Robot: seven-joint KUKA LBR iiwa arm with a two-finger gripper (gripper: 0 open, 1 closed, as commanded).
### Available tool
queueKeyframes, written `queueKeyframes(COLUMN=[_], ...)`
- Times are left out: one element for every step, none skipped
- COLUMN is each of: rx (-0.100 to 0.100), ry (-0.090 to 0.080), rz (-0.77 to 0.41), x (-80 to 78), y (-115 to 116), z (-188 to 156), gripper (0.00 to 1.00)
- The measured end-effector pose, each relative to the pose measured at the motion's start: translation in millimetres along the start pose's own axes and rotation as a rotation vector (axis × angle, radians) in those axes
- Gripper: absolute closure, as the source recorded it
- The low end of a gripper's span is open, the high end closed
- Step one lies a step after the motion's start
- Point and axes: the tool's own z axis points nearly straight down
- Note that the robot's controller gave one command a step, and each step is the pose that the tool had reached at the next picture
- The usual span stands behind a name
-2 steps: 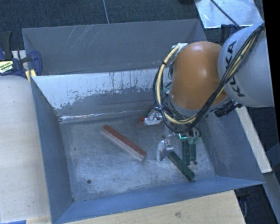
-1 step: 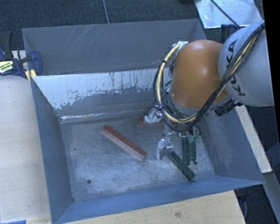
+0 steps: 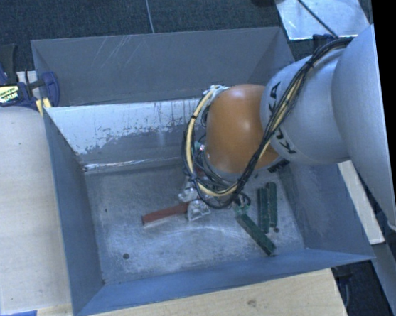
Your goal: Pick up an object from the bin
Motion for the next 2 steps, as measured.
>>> queueKeyframes(rx=[0.000,0.000], ry=[0.000,0.013], rz=[0.000,0.002], x=[0.0,-11.2], y=[0.0,3.1], z=[0.0,-174.8], gripper=[1.00,1.00])
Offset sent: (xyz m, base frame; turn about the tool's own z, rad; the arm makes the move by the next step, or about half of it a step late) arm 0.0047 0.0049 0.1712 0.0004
